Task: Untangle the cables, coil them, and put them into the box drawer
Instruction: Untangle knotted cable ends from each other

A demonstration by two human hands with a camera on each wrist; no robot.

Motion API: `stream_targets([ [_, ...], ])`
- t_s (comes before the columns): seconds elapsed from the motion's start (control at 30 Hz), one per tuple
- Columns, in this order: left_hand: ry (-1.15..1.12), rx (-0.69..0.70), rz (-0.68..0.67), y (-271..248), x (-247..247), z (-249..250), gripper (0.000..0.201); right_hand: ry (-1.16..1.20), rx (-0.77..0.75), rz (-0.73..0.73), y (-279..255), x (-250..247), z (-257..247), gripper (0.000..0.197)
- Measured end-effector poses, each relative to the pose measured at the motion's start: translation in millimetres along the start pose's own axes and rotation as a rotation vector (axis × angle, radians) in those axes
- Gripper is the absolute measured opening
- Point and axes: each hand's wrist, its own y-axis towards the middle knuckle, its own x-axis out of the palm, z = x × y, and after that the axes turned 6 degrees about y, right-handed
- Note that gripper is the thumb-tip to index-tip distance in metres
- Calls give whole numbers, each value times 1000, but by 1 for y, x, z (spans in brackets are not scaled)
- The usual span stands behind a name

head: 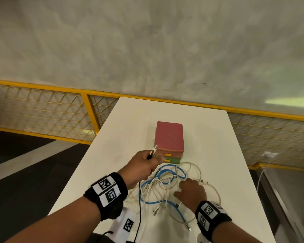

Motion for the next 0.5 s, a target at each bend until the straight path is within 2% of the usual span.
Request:
stream_targets([
  [0.13, -6, 58, -16, -1, 3, 2, 45, -104, 63, -27, 0, 9, -1, 41],
  [0.23, -31, 110, 15, 1, -1, 6, 46, 6, 56, -51, -2, -6, -8, 35],
  [0.33, -33, 143, 66, 6, -6, 12, 39, 181, -41, 31, -5, -55, -14, 13],
  [0.43, -2, 197, 66, 10, -7, 23, 32, 252, -188, 158, -13, -125, -17, 9],
  [0.5, 25, 253, 56, 12, -5, 36, 24, 410, -296, 210, -21, -170, -23, 7],
])
